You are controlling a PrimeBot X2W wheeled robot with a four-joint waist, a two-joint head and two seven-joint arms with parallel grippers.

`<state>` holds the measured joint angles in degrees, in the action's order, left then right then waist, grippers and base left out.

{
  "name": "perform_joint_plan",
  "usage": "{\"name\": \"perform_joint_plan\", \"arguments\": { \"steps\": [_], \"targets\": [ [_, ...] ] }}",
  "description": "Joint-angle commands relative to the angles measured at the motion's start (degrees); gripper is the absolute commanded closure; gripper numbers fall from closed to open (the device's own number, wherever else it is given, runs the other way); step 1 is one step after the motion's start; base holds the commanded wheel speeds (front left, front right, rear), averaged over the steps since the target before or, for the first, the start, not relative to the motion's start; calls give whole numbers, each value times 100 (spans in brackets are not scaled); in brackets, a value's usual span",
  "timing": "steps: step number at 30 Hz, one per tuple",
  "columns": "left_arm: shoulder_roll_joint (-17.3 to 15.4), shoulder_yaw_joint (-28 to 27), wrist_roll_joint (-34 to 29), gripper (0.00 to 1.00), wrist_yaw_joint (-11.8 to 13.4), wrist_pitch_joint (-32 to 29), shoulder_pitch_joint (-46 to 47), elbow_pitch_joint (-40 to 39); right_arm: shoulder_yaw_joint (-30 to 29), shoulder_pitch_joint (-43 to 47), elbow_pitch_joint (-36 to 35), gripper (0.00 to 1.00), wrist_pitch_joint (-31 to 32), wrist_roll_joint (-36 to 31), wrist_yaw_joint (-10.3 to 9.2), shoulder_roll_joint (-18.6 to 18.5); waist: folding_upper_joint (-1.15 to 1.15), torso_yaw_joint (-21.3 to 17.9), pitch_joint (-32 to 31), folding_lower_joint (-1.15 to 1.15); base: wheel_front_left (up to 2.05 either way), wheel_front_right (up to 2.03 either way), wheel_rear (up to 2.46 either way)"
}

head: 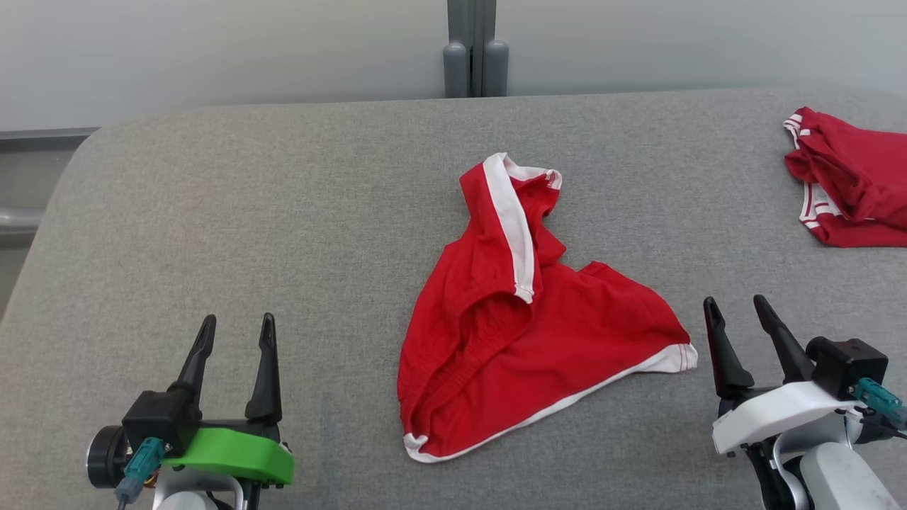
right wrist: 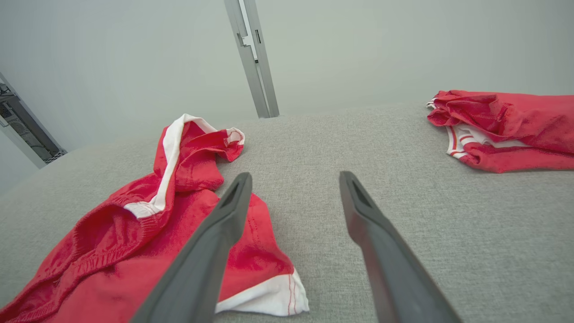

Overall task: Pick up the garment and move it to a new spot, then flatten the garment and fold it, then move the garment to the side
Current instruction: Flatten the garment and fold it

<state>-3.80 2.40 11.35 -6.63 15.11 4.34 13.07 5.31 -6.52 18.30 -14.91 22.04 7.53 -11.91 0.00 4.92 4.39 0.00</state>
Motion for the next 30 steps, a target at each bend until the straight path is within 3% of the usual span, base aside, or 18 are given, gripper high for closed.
{"name": "perform_joint_plan", "arguments": {
  "steps": [1,15,30],
  "targets": [
    [-50,-16,-31,0,-27,1,-66,-11,-45,28,-98,0,-24,-69,-11,14,0,-62,-72,0,0,0,0],
    [-201,-82,-58,0,40,1,-284,-71,-443,529,-1034,0,-30,-567,-11,332,0,-264,-339,0,0,0,0],
    [-418,-218,110,0,115,-46,-521,-280,-437,890,-1255,0,-31,-757,-11,456,0,-301,-548,0,0,0,0]
  ]
}}
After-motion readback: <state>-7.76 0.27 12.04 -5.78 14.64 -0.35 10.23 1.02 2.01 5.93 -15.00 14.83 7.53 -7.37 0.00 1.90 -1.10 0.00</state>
